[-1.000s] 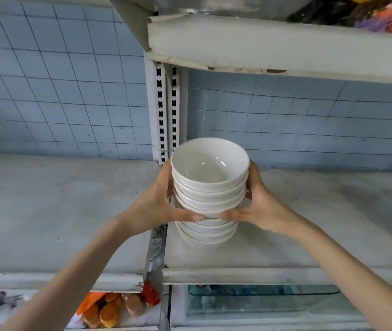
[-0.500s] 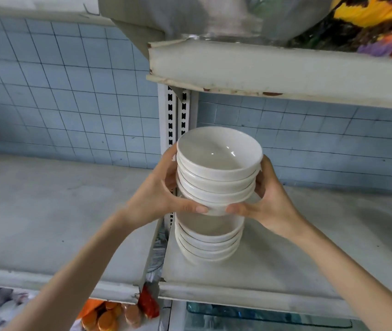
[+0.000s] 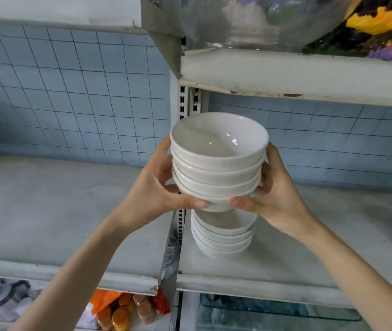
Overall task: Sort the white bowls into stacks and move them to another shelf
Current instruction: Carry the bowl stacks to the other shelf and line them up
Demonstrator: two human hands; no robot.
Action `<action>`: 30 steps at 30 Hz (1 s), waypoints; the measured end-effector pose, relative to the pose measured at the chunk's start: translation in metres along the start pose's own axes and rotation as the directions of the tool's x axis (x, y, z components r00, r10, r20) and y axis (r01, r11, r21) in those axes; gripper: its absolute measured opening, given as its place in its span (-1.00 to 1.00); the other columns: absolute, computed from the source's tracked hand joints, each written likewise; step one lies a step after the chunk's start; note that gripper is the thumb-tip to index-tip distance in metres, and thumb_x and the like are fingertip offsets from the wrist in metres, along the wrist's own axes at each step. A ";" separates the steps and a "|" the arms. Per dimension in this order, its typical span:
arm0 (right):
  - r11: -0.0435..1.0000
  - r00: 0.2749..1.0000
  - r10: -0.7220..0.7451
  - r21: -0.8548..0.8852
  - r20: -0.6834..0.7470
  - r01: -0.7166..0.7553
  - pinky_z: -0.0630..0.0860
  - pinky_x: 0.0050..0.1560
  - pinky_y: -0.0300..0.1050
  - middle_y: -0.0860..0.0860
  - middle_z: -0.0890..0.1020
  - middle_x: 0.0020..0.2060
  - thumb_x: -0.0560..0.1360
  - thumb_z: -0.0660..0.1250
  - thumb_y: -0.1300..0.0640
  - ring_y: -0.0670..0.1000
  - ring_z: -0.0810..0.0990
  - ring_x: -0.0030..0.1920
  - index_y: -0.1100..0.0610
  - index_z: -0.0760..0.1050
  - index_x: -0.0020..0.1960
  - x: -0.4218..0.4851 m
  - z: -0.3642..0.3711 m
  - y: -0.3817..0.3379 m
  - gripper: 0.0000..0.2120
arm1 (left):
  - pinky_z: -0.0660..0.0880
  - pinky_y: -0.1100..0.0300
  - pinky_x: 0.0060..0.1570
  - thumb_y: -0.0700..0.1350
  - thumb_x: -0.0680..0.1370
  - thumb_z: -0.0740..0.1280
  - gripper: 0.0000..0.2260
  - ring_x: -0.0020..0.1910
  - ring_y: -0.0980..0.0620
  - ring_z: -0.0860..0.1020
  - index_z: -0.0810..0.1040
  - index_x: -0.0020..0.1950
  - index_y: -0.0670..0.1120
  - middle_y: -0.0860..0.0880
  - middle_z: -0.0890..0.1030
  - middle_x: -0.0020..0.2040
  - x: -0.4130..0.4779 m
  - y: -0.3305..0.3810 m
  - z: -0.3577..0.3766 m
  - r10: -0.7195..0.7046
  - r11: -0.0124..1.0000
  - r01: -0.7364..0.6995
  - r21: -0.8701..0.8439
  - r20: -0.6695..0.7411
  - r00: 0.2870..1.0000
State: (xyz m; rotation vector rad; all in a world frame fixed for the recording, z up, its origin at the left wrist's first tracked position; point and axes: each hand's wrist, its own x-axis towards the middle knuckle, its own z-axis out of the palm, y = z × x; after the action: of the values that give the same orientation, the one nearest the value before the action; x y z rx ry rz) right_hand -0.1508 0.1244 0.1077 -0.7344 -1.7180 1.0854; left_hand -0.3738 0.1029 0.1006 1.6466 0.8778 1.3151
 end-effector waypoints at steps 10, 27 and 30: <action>1.000 1.000 -0.016 0.021 -0.012 0.016 0.52 0.12 -0.16 -0.16 0.51 0.25 0.02 0.60 -0.21 -0.06 0.44 0.32 -0.09 0.10 0.47 -0.035 0.025 -0.016 0.14 | 0.52 0.20 0.07 0.08 0.12 0.63 0.10 0.24 0.00 0.53 0.12 0.52 -0.04 0.01 0.58 0.23 -0.041 0.019 0.003 0.013 1.000 -0.013 0.003 -0.034 0.999; 0.987 0.996 -0.079 0.142 0.028 0.074 0.49 0.22 -0.02 -0.06 0.47 0.31 0.05 0.60 -0.22 -0.03 0.46 0.30 -0.10 0.23 0.42 -0.126 0.012 -0.046 0.03 | 0.47 -0.15 0.21 0.10 0.13 0.64 0.07 0.30 -0.14 0.48 0.15 0.51 0.05 -0.08 0.53 0.31 -0.133 0.054 0.086 0.021 0.999 -0.014 0.032 -0.254 0.967; 0.984 0.996 -0.083 0.158 0.036 0.076 0.51 0.19 -0.10 -0.07 0.48 0.30 0.05 0.59 -0.24 -0.04 0.47 0.30 -0.08 0.23 0.42 -0.129 0.022 -0.050 0.03 | 0.46 -0.19 0.21 0.11 0.13 0.63 0.05 0.30 -0.14 0.48 0.16 0.51 0.06 -0.08 0.53 0.31 -0.143 0.059 0.083 0.025 0.999 -0.013 0.044 -0.279 0.960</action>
State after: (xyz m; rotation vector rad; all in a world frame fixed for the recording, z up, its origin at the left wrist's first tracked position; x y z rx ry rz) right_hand -0.1225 -0.0123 0.0989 -0.5431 -1.6615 1.1731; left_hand -0.3205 -0.0639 0.0894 1.5252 1.0631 1.5781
